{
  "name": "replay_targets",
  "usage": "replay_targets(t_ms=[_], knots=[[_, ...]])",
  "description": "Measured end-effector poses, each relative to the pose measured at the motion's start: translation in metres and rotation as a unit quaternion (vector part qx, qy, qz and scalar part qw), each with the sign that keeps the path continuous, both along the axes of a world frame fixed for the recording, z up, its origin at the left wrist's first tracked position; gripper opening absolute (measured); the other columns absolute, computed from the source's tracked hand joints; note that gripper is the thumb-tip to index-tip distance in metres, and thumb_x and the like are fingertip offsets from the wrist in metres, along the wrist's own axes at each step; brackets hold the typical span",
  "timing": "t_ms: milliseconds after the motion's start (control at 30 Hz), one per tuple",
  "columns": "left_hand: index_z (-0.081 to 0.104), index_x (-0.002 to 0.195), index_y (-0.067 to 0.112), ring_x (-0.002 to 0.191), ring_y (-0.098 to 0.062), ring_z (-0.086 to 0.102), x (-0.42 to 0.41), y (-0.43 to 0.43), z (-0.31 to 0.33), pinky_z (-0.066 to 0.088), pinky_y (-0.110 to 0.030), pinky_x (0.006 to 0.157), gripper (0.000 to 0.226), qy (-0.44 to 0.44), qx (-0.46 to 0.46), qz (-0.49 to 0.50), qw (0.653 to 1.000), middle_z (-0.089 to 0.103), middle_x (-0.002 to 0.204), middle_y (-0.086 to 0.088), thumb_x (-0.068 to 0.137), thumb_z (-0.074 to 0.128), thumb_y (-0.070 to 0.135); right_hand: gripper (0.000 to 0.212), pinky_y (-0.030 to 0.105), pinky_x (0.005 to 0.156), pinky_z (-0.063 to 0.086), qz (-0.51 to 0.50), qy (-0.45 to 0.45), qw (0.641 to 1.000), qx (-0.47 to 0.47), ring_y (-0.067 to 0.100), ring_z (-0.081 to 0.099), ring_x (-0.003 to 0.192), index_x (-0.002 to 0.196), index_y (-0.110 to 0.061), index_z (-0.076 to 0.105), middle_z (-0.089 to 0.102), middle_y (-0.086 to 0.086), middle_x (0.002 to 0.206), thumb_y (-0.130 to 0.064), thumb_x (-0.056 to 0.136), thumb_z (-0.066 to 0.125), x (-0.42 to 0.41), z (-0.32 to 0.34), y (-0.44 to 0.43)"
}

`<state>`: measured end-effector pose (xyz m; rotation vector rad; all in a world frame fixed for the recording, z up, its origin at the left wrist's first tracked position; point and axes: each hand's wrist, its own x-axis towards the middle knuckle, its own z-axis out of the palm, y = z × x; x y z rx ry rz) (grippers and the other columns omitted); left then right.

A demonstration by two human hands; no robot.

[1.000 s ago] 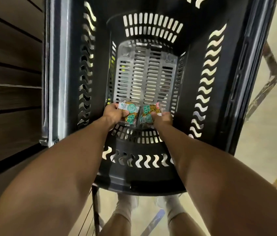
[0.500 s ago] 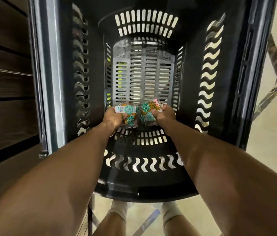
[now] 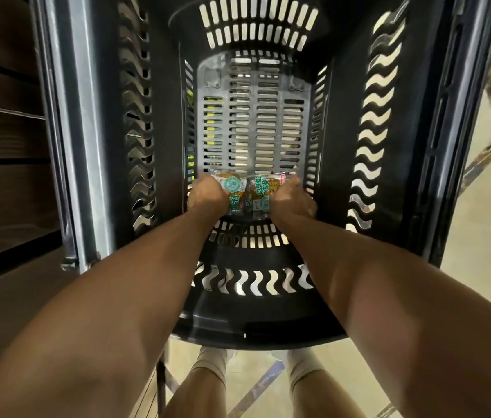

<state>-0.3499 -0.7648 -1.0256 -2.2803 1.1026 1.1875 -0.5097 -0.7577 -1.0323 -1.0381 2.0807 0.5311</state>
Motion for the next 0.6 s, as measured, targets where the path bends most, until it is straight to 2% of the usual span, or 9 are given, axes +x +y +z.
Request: replay_targets(t_ms=[67,133,267,367,433,500,567,600], knots=[[0.06,0.128,0.006,0.11,-0.031,0.065,0.001,0.0,0.005,0.054,-0.038,0.084,0.047,-0.012,0.015,-0.029,0.999,0.065,0.121,-0.014,0.096,0.074,0.038,0.013,0.036,0.07,0.05,0.013,0.014,1.0,-0.006,0.016,0.054,0.066,0.111,-0.012,0.051,0.051,0.003,0.074,-0.02,0.106,0.059,0.0,0.004,-0.001],[0.064,0.12,0.008,0.107,-0.03,0.067,0.006,0.003,0.004,0.058,-0.043,0.09,0.043,0.001,0.022,-0.028,0.999,0.068,0.115,-0.013,0.094,0.076,0.041,0.014,0.035,0.067,0.046,0.037,0.031,0.999,0.002,0.015,0.051,0.061,0.11,-0.01,0.057,0.053,0.003,0.073,-0.022,0.104,0.062,0.001,0.005,0.0],[0.066,0.119,0.009,0.103,-0.028,0.069,0.014,0.002,0.006,0.061,-0.045,0.089,0.046,0.038,0.019,0.006,0.999,0.071,0.113,-0.011,0.091,0.078,0.043,0.02,0.035,0.069,0.05,0.05,0.016,0.998,0.026,0.018,0.064,0.077,0.11,-0.008,0.065,0.065,0.006,0.088,-0.026,0.101,0.068,0.004,0.008,0.004],[0.065,0.122,0.009,0.099,-0.026,0.071,0.015,0.002,0.019,0.063,-0.042,0.086,0.052,0.086,0.031,0.046,0.995,0.071,0.113,-0.01,0.09,0.079,0.047,0.033,0.04,0.079,0.059,0.006,-0.024,1.0,0.014,0.022,0.068,0.087,0.114,-0.009,0.064,0.067,0.007,0.097,-0.033,0.096,0.076,0.007,0.022,0.007],[0.066,0.121,0.008,0.095,-0.021,0.071,0.019,0.002,0.036,0.062,-0.035,0.077,0.054,0.102,0.029,0.052,0.993,0.072,0.112,-0.008,0.09,0.077,0.051,0.05,0.042,0.082,0.06,-0.025,-0.058,0.998,0.008,0.024,0.068,0.091,0.123,-0.008,0.059,0.067,0.007,0.103,-0.042,0.092,0.078,0.01,0.042,0.01],[0.066,0.119,0.006,0.093,-0.018,0.064,0.023,0.002,0.061,0.054,-0.028,0.068,0.056,0.106,0.023,0.023,0.994,0.069,0.109,-0.006,0.093,0.072,0.055,0.067,0.045,0.087,0.058,-0.045,-0.084,0.995,0.003,0.029,0.067,0.101,0.137,-0.007,0.048,0.066,0.011,0.113,-0.048,0.092,0.075,0.011,0.069,0.01],[0.063,0.121,0.004,0.094,-0.02,0.058,0.023,0.0,0.095,0.047,-0.03,0.074,0.058,0.094,0.016,-0.002,0.995,0.062,0.105,-0.008,0.095,0.068,0.056,0.075,0.046,0.092,0.057,-0.027,-0.115,0.993,-0.005,0.035,0.065,0.112,0.146,-0.002,0.04,0.065,0.017,0.123,-0.051,0.097,0.068,0.007,0.105,0.009],[0.062,0.121,0.003,0.096,-0.022,0.059,0.022,-0.001,0.114,0.047,-0.033,0.076,0.06,0.083,0.013,-0.009,0.996,0.062,0.105,-0.01,0.095,0.067,0.057,0.075,0.042,0.089,0.057,-0.007,-0.135,0.991,-0.013,0.037,0.065,0.113,0.146,0.002,0.04,0.064,0.019,0.124,-0.052,0.1,0.064,0.004,0.125,0.008]])
